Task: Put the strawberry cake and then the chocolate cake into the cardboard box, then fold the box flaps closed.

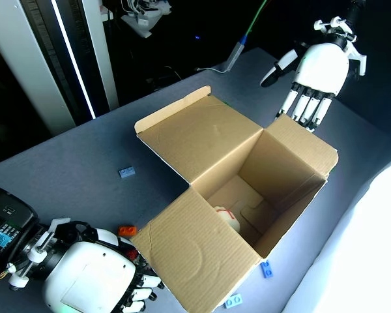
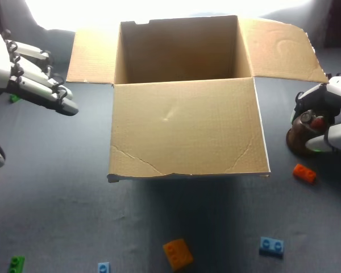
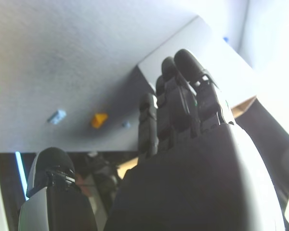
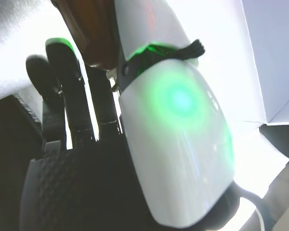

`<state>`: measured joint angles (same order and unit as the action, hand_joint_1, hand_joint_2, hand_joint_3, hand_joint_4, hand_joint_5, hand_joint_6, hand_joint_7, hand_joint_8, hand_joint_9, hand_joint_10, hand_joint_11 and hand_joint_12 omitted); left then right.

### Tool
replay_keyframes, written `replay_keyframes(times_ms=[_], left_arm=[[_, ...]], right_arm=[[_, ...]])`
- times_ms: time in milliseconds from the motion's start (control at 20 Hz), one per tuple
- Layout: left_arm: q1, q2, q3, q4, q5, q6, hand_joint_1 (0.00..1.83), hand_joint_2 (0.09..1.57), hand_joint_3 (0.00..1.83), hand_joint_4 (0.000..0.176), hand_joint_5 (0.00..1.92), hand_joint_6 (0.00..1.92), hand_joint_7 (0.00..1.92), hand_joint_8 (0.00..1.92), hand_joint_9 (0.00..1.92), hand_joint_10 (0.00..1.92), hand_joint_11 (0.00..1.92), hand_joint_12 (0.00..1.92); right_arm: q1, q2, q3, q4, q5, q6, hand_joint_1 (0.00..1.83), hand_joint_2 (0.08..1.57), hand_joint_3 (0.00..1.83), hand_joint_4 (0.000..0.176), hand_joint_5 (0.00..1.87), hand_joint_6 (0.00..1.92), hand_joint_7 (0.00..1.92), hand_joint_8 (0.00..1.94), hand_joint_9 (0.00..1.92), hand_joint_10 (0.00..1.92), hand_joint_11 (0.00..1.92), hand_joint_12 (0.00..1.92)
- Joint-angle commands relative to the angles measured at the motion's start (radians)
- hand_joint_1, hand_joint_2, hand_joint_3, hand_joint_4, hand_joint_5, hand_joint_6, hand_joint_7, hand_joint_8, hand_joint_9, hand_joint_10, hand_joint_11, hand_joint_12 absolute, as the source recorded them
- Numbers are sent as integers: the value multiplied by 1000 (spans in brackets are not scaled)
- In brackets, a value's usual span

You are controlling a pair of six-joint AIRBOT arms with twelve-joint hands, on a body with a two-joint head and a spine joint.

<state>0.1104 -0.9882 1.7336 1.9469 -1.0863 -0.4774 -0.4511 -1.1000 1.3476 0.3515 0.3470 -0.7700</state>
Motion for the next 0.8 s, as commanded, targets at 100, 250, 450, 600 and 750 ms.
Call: replay_keyframes(times_ms=[100, 250, 450, 600, 750], left_arm=[[-3, 5, -6, -89, 5, 0, 252, 998, 4, 75, 213, 1, 256, 0, 361, 1, 0, 1245], [-4, 5, -11, -97, 4, 0, 242, 998, 2, 72, 220, 4, 260, 3, 365, 3, 0, 1234], [-4, 1, -16, -97, 5, -7, 268, 1001, 3, 69, 210, 0, 256, 0, 381, 6, 0, 1283], [-2, 0, -18, -97, 3, -6, 258, 1002, 2, 70, 212, 1, 263, 2, 384, 7, 0, 1284], [2, -4, -10, -103, -8, -5, 278, 989, 0, 71, 209, 1, 272, 2, 376, 1, 0, 1276]], right_arm=[[21, 62, -39, 3, 109, 4, 1223, 1182, 0, 0, 900, 1059, 831, 1309, 596, 1434, 290, 1838], [16, 139, -113, 69, 160, -65, 1314, 1193, 2, 0, 885, 1046, 830, 1311, 644, 1547, 276, 1854], [71, 215, -142, 135, 124, -142, 1302, 1217, 1, 0, 813, 1146, 798, 1345, 626, 1567, 289, 1814], [103, 264, -141, 200, 123, -162, 1177, 1212, 2, 0, 803, 1158, 804, 1398, 556, 1352, 285, 1817], [237, 284, -123, 188, 167, -152, 1177, 1205, 0, 2, 840, 1155, 795, 1375, 592, 1354, 318, 1749]])
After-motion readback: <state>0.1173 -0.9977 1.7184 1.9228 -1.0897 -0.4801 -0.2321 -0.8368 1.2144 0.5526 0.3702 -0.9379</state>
